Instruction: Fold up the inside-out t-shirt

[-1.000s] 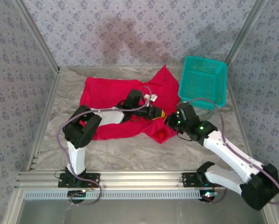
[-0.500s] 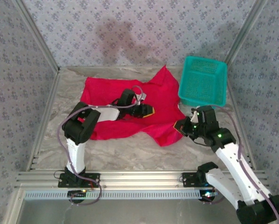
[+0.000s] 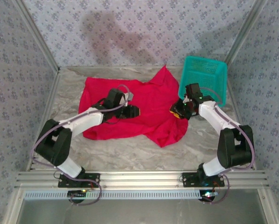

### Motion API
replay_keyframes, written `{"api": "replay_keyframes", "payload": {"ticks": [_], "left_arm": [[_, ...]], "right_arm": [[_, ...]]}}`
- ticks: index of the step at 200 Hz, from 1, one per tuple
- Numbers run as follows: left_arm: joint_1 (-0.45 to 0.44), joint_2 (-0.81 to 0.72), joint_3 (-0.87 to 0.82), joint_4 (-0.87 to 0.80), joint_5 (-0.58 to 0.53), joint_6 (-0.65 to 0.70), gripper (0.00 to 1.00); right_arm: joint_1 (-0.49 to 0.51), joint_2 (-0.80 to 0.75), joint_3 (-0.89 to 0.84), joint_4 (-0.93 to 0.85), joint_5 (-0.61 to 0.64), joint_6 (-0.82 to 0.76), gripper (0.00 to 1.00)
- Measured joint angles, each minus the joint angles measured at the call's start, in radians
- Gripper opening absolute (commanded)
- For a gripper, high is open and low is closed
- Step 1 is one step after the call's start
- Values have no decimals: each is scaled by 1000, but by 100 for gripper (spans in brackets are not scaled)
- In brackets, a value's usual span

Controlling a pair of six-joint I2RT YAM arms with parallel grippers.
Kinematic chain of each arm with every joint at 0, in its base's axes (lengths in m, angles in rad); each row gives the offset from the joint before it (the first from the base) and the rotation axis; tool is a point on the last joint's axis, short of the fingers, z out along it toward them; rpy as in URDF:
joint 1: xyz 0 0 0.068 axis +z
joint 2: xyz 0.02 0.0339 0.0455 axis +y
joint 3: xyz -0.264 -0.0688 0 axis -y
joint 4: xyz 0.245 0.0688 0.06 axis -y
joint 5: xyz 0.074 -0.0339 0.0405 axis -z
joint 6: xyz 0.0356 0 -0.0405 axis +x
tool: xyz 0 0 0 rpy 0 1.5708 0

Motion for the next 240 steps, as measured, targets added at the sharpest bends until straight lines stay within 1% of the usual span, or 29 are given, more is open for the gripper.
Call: {"api": "replay_keyframes", "payload": {"ticks": [25,38,47,64,85,115,181,191,194,201,209,226,240], "left_arm": [[62,-141,-82,-108,-95,12,37],[103,-222,-119,-157,-148,14,37],[134,-275,-143,-182,-174,13,37],[194,-353,-193,-205,-205,12,36],[241,-394,-248,-221,-221,6,36],[249,-396,-275,-262,-227,5,37],[267,-417,-311,-280,-230,5,35],[269,-419,-312,-283,-230,5,35],[269,-420,-312,-283,-230,5,35],[270,-421,-312,-283,-230,5,35],[275,-421,-312,-283,-230,5,35],[299,-421,-316,-282,-226,5,35],[343,-421,-333,-267,-219,-1,34]], "right_arm": [[77,-74,-30,-37,94,-35,34],[134,-126,-59,-52,146,-41,30],[171,-149,-75,-60,174,-44,27],[211,-158,-105,-63,212,-45,27],[212,-125,-125,-68,266,-47,30],[211,-59,-117,-63,326,-72,32],[174,72,-34,-37,343,-95,30],[170,101,-22,-32,342,-97,27],[168,111,-18,-31,343,-100,25],[168,129,-10,-31,343,-113,15],[166,148,0,-33,344,-126,0],[166,167,25,-51,344,-139,0],[169,160,68,-95,344,-150,0]]}}
